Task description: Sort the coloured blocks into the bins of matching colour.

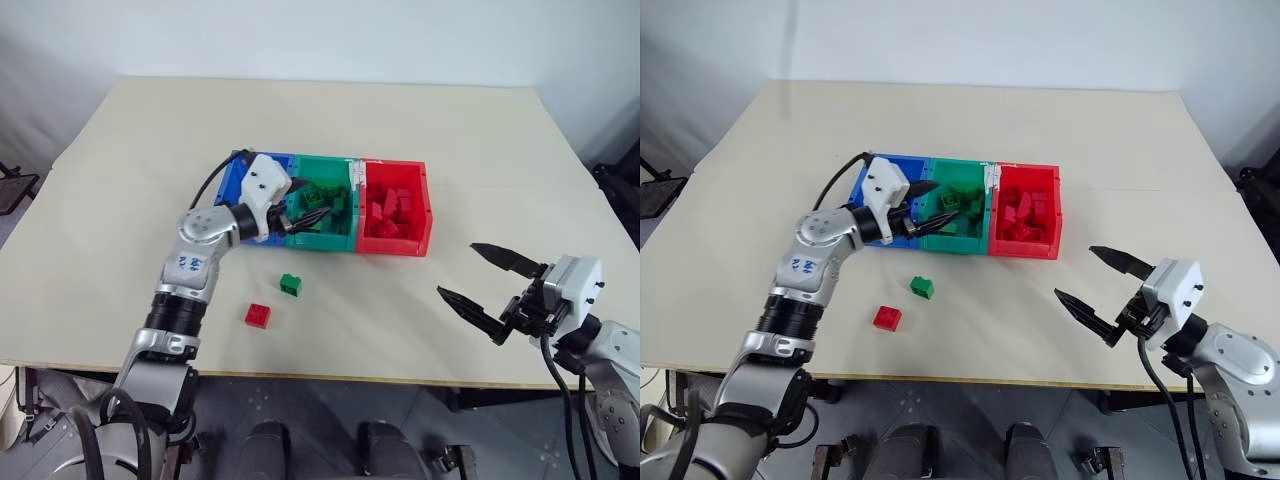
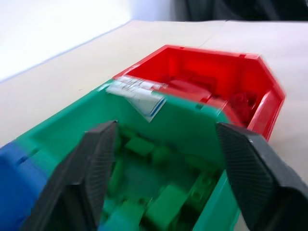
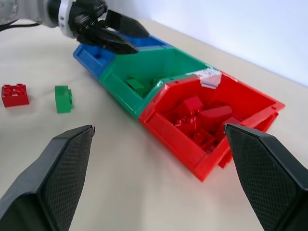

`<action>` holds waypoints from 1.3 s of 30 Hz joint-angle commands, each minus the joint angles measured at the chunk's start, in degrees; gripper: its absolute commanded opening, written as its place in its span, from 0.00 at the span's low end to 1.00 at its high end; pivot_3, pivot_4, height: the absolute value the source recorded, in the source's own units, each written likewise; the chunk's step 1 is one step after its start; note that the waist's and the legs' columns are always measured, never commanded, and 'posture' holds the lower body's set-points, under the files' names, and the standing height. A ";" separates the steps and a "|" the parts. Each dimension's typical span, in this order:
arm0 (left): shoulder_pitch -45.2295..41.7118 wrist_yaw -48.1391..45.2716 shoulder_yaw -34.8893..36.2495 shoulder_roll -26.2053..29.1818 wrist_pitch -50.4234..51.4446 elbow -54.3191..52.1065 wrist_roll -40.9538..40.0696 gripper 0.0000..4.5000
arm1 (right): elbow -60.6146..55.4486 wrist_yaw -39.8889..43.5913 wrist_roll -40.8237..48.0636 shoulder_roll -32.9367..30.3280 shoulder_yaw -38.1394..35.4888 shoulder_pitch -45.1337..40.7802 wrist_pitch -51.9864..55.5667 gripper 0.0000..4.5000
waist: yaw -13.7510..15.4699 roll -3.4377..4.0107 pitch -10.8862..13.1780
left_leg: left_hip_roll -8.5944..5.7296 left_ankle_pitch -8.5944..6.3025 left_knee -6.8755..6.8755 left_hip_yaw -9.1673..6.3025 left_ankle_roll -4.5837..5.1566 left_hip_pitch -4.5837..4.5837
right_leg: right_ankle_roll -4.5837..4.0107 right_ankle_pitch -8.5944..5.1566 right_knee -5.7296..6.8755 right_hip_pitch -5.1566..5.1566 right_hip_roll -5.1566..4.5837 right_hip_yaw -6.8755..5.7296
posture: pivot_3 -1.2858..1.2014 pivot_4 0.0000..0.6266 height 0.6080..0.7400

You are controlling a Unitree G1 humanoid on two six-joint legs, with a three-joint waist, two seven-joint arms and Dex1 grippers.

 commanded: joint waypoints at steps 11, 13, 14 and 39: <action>34.28 -16.70 25.08 19.09 -3.49 -19.18 -16.34 0.99 | 9.90 16.88 -1.60 -4.37 9.64 -11.00 -2.56 1.00 | -0.72 0.00 0.01 | 0.06 -0.19 -0.18 -0.05 0.19 0.09 | -0.08 -0.04 -0.06 0.02 -0.08 -0.01 | 0.52 0.24 1.00; 37.56 -17.91 27.06 20.23 -4.17 -17.77 -16.49 0.99 | 11.27 18.93 -2.14 -4.58 10.71 -12.04 -3.28 1.00 | -0.62 0.00 0.01 | 0.03 -0.20 -0.19 -0.05 0.19 0.10 | -0.08 -0.04 -0.06 0.03 -0.11 -0.01 | 0.52 0.24 1.00; 39.00 -18.46 27.59 20.78 -4.35 -17.11 -16.37 0.99 | 11.86 19.57 -2.27 -4.53 11.16 -12.68 -3.42 1.00 | -0.69 0.00 0.01 | 0.04 -0.20 -0.19 -0.06 0.19 0.10 | -0.08 -0.04 -0.08 0.03 -0.10 -0.02 | 0.52 0.24 1.00; 12.27 -22.09 -7.73 18.77 7.62 -16.81 -1.45 0.99 | 4.87 14.91 -2.60 -5.83 3.31 1.18 -2.07 1.00 | -0.75 0.01 0.02 | 0.02 -0.18 -0.26 0.02 0.02 0.10 | -0.11 -0.05 -0.05 -0.01 -0.01 -0.01 | 0.52 0.24 1.00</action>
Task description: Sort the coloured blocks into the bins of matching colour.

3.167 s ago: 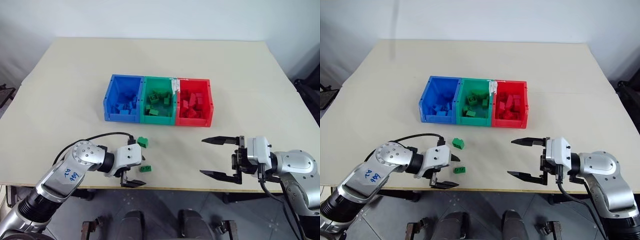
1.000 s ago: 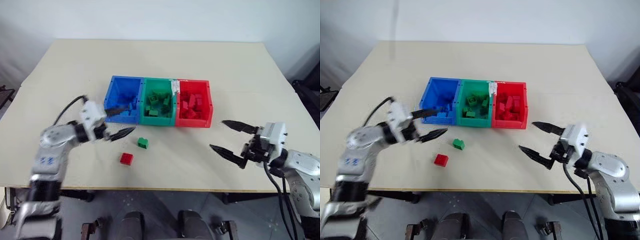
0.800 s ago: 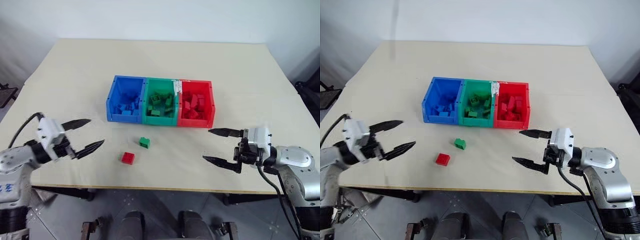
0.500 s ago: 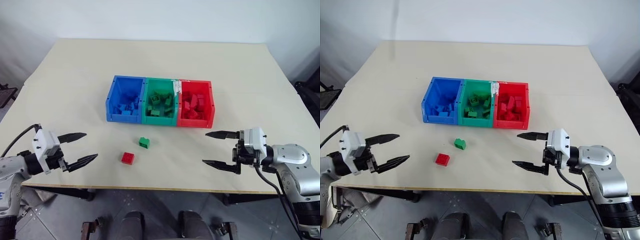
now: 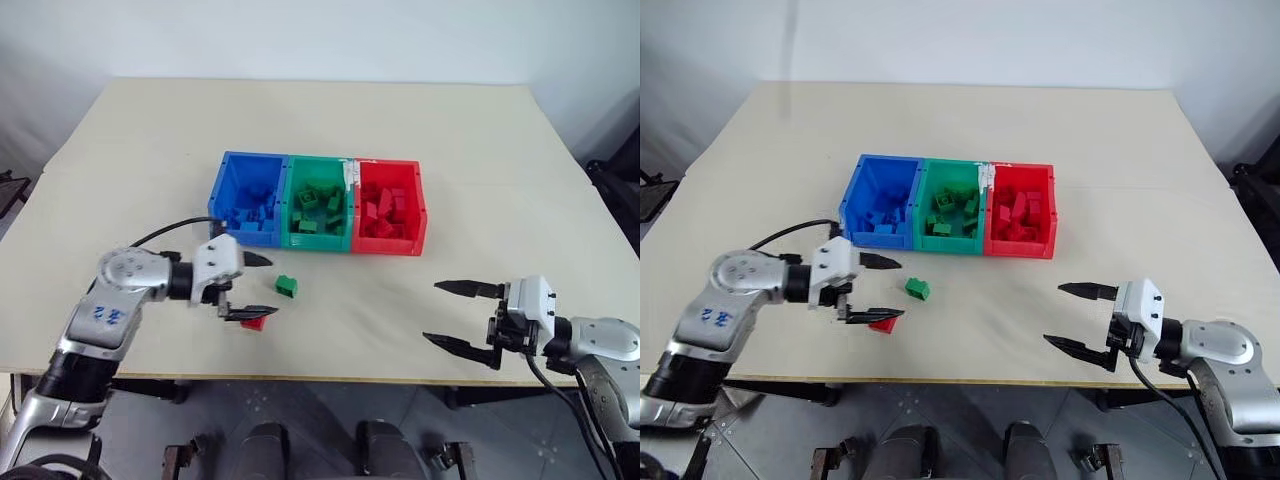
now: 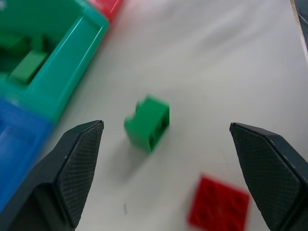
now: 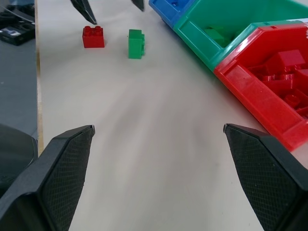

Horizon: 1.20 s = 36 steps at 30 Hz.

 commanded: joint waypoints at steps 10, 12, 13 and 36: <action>-9.39 -0.13 -8.04 -5.27 -1.49 12.14 8.55 0.64 | -9.95 -4.95 2.08 -0.10 -6.34 9.77 2.07 1.00 | 0.25 -0.02 0.01 | -0.02 0.00 0.12 -0.02 0.01 -0.03 | 0.02 0.01 -0.03 0.02 0.01 0.00 | 0.52 0.24 1.00; -9.80 -0.99 -8.45 -5.69 -1.79 12.77 8.76 0.50 | -10.65 -5.47 2.07 0.03 -6.60 10.50 2.13 1.00 | 0.16 -0.02 0.01 | -0.02 0.00 0.11 -0.02 0.00 -0.03 | 0.02 0.01 -0.02 0.02 0.01 0.00 | 0.52 0.24 1.00; -9.95 -1.27 -8.62 -5.85 -1.56 12.96 8.86 0.43 | -10.90 -5.64 2.08 0.04 -6.68 10.79 2.12 1.00 | 0.14 -0.02 0.01 | -0.01 0.00 0.11 -0.02 -0.01 -0.03 | 0.02 0.01 -0.03 0.02 0.01 0.00 | 0.52 0.24 1.00; -29.06 18.76 3.12 -23.15 -2.30 30.92 4.39 0.19 | -15.41 -22.08 4.37 10.88 -9.65 8.96 1.50 1.00 | 1.48 -0.07 0.04 | -0.07 0.03 0.34 -0.05 -0.04 -0.09 | 0.12 0.06 0.01 0.05 0.00 0.01 | 0.52 0.24 1.00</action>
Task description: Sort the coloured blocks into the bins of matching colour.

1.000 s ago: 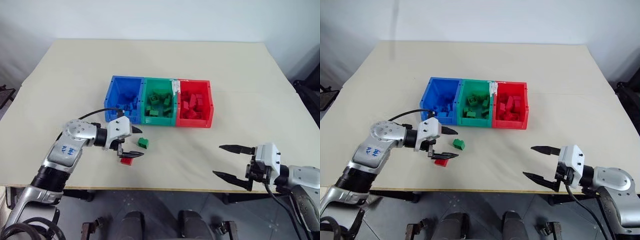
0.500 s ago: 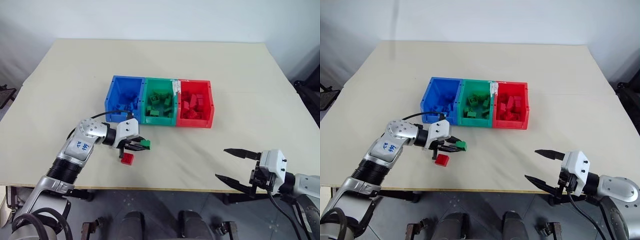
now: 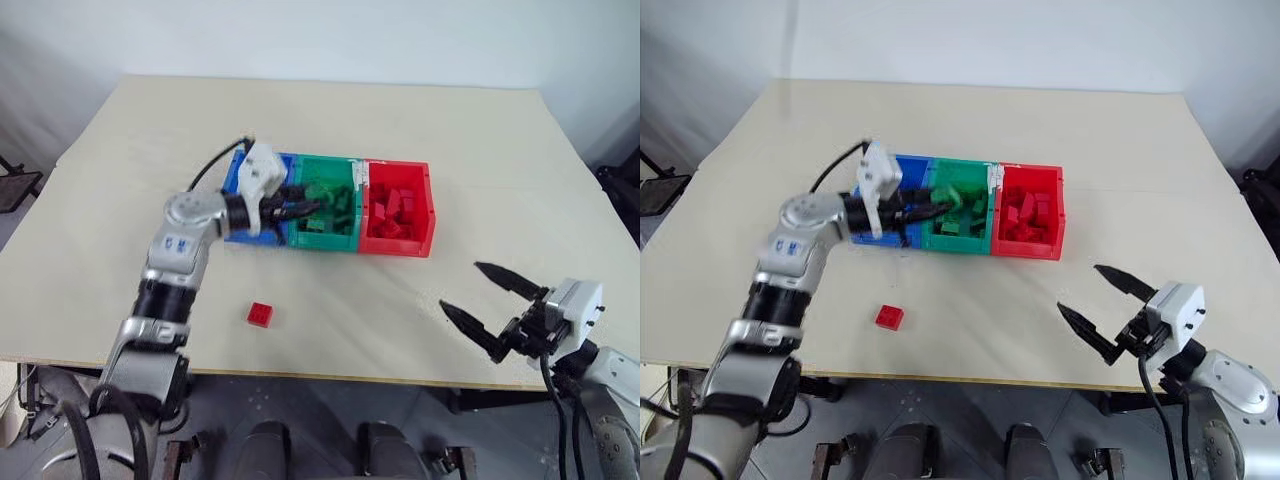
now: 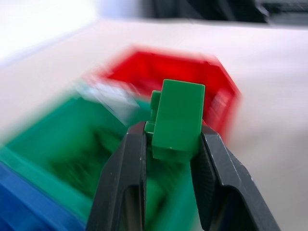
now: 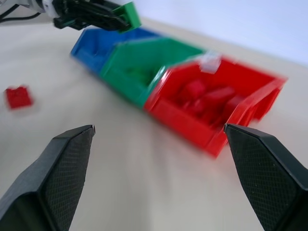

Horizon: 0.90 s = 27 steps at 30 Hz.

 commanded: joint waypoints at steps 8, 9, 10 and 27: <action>-4.22 6.04 -0.73 -2.91 -7.04 11.07 5.40 0.40 | -3.21 -3.57 0.30 -0.33 -0.39 -1.73 -0.02 1.00 | -0.08 -0.03 0.02 | 0.01 0.01 -0.06 0.04 -0.01 -0.05 | 0.00 0.00 -0.01 -0.08 0.02 0.00 | 0.52 0.24 1.00; -3.37 5.28 -0.41 -2.43 -7.53 9.82 4.91 0.48 | -3.00 -3.24 0.32 -0.60 -0.25 -2.02 -0.08 1.00 | -0.06 -0.03 0.02 | 0.01 0.01 -0.06 0.04 -0.01 -0.05 | 0.00 0.00 -0.01 -0.08 0.01 0.00 | 0.52 0.24 1.00; -2.37 3.84 -0.06 -1.85 -7.41 8.28 4.03 0.55 | -2.67 -2.72 0.26 -0.92 0.00 -2.35 -0.17 1.00 | -0.08 -0.03 0.02 | 0.01 0.01 -0.05 0.05 -0.01 -0.05 | 0.00 0.00 -0.02 -0.08 0.00 0.00 | 0.52 0.24 1.00; 38.05 -15.37 24.10 22.20 -14.49 -11.38 -11.88 0.99 | 12.97 17.55 -2.49 -6.80 14.35 -19.34 -1.52 1.00 | -1.72 -0.03 0.02 | 0.10 -0.02 -0.20 0.05 0.03 0.01 | -0.04 -0.02 0.03 -0.05 -0.05 -0.01 | 0.52 0.24 1.00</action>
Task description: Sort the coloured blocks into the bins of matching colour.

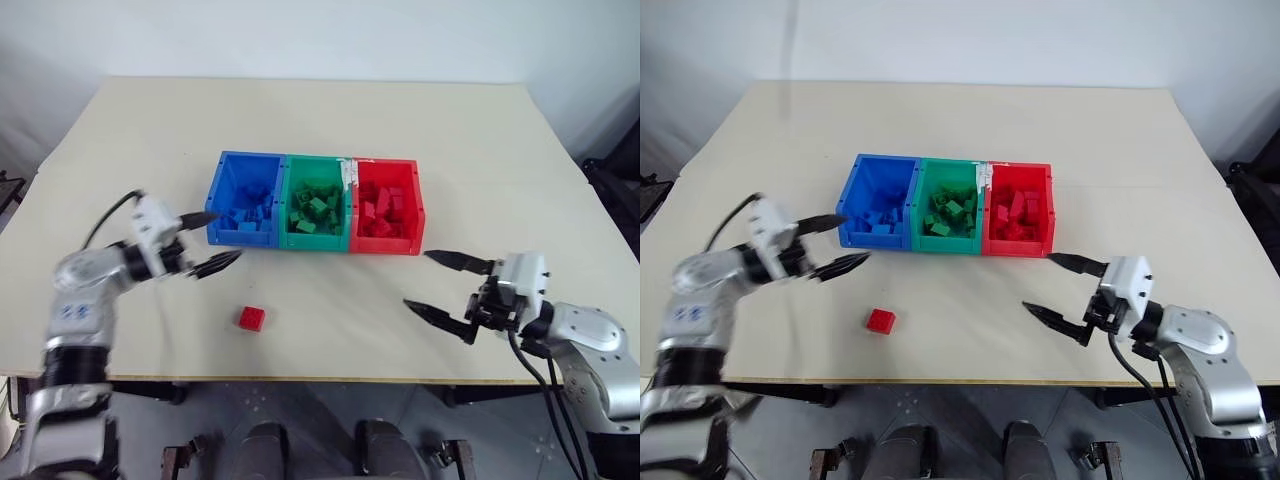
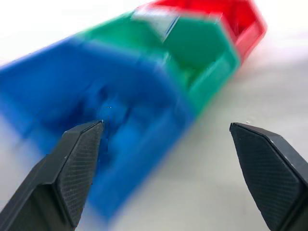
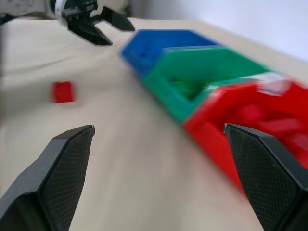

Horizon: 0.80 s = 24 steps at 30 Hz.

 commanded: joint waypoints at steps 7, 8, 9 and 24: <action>14.69 -3.16 12.22 6.58 -3.34 -1.17 -4.29 0.99 | 8.05 10.61 -2.36 -0.71 5.05 -7.32 -4.49 1.00 | 0.61 -0.04 0.03 | -0.02 -0.17 0.02 -0.09 0.28 0.01 | -0.05 -0.02 -0.07 0.02 -0.10 -0.08 | 0.52 0.24 1.00; 15.15 -3.27 11.97 6.44 -3.17 -2.14 -4.53 0.99 | 8.43 10.98 -2.41 -0.70 5.12 -7.53 -4.74 1.00 | 0.48 -0.04 0.03 | -0.02 -0.18 0.02 -0.07 0.27 0.02 | -0.05 -0.02 -0.08 0.02 -0.12 -0.07 | 0.52 0.24 1.00; 15.29 -3.42 11.47 6.30 -2.80 -3.17 -4.82 0.99 | 8.64 11.22 -2.44 -0.72 5.12 -7.62 -4.95 1.00 | 0.41 -0.04 0.03 | -0.02 -0.20 0.00 -0.07 0.25 0.04 | -0.06 -0.03 -0.06 0.02 -0.12 -0.08 | 0.52 0.24 1.00; 0.92 -10.39 -16.32 3.84 -4.23 -7.62 8.15 0.99 | 5.82 12.90 -1.67 -7.55 -1.84 4.60 -4.20 1.00 | 1.71 0.03 0.06 | -0.05 -0.23 -0.03 0.00 0.19 0.05 | -0.09 -0.04 -0.07 0.01 -0.04 -0.09 | 0.52 0.24 1.00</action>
